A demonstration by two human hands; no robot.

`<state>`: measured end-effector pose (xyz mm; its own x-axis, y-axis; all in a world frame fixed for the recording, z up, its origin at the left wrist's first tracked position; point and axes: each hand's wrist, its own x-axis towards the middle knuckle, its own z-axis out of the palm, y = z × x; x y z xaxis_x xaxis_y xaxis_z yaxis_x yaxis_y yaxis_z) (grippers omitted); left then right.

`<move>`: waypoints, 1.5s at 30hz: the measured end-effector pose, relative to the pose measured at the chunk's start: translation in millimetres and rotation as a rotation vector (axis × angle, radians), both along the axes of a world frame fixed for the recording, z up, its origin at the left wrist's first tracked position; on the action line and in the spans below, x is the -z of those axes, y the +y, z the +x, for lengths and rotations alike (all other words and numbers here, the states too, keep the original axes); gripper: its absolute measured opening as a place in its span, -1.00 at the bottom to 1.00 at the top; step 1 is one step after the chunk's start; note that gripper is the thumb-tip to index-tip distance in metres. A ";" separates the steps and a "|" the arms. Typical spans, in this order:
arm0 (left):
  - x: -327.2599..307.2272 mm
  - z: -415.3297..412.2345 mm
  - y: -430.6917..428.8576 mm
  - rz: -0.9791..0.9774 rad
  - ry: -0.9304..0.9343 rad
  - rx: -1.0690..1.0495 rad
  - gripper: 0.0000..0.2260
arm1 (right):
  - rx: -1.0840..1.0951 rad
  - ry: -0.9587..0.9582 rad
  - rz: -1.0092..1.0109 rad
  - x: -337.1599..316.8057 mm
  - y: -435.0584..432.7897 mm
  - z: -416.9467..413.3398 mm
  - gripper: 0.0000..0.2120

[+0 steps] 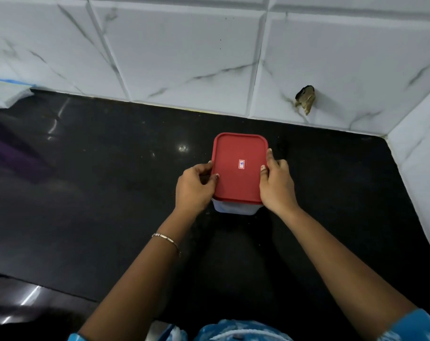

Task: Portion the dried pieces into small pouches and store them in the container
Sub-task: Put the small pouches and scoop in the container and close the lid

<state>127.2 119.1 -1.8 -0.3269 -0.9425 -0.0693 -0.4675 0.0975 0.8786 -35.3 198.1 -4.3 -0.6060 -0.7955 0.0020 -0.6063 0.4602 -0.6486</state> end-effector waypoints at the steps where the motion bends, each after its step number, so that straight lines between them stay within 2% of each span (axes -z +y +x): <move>1: 1.1 -1.2 3.5 -0.082 -0.065 -0.004 -0.68 | 0.001 0.008 0.007 0.2 0.1 0.1 -0.51; 3: 4.7 -4.5 10.4 -0.263 -0.193 -0.004 -0.74 | 0.001 0.036 0.026 -0.6 0.9 0.8 -0.51; 5: 7.9 -8.5 14.3 -0.364 -0.275 -0.009 -0.80 | -0.001 0.072 0.046 -1.6 1.5 1.9 -0.52; 9: 8.9 -10.9 12.5 -0.421 -0.254 -0.036 -0.83 | -0.016 0.103 0.067 -0.8 2.0 1.6 -0.52; 13: 7.4 -12.3 6.6 -0.391 -0.224 -0.042 -0.91 | -0.026 0.151 0.097 -2.0 3.0 0.6 -0.52; 17: 8.4 -15.2 0.7 -0.427 -0.271 -0.013 -0.91 | -0.023 0.216 0.111 -1.1 1.7 0.9 -0.53; 22: 6.4 -15.7 -0.1 -0.415 -0.287 0.015 -0.93 | -0.022 0.202 0.081 1.6 4.9 -0.7 -0.55; 29: -8.7 -24.1 -9.5 -0.423 -0.541 0.109 -0.83 | -0.059 0.212 0.037 0.4 0.7 -10.3 -0.68; 32: -17.1 -37.4 -27.5 -0.440 -0.549 0.106 -0.71 | -0.003 0.213 -0.032 -10.2 -12.5 -23.5 -0.71; 35: -22.8 -57.6 -55.7 -0.486 -0.514 0.132 -0.66 | 0.010 0.201 0.013 -18.3 -42.8 -45.6 -0.64; 40: -19.5 -95.4 -94.5 -0.398 -0.669 0.293 -0.62 | -0.080 0.166 0.186 -20.1 -95.9 -61.9 -0.46; 45: -12.8 -109.3 -106.5 -0.248 -0.654 0.316 -0.63 | -0.057 0.230 0.168 -7.7 -114.4 -59.2 -0.49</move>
<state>17.9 12.6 11.0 -0.5485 -0.8243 -0.1402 -0.8018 0.4709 0.3680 -94.5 83.7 3.4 -0.5595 -0.8289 -0.0004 -0.7562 0.5106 -0.4091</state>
